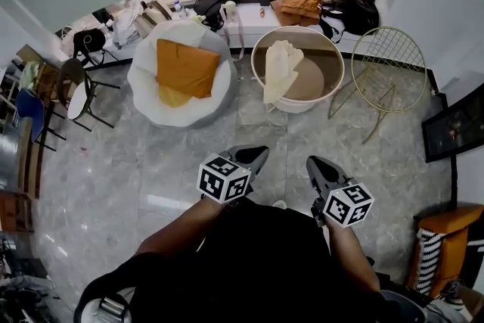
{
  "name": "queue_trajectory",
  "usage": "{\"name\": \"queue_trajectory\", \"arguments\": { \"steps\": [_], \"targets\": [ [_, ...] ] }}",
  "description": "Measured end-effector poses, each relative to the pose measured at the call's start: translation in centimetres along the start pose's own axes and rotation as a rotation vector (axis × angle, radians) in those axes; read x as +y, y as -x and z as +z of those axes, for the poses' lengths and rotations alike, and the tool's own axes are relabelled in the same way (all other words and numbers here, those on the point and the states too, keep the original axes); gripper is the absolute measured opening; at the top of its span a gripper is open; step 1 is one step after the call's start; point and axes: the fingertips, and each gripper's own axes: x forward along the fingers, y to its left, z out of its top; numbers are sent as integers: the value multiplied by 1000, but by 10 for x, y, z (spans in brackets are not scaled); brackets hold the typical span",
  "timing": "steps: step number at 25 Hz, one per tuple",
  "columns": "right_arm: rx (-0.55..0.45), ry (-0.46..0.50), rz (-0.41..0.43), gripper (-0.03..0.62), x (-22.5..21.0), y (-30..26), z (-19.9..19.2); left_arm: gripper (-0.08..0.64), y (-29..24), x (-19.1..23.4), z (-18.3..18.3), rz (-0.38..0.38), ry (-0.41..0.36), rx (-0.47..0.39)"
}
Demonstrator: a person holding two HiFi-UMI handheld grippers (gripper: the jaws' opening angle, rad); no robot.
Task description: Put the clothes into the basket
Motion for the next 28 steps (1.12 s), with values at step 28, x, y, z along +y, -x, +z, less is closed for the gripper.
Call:
{"name": "queue_trajectory", "arguments": {
  "steps": [28],
  "targets": [
    [87, 23, -10, 15, -44, -128, 56, 0, -66, 118, 75, -17, -65, 16]
  ]
}}
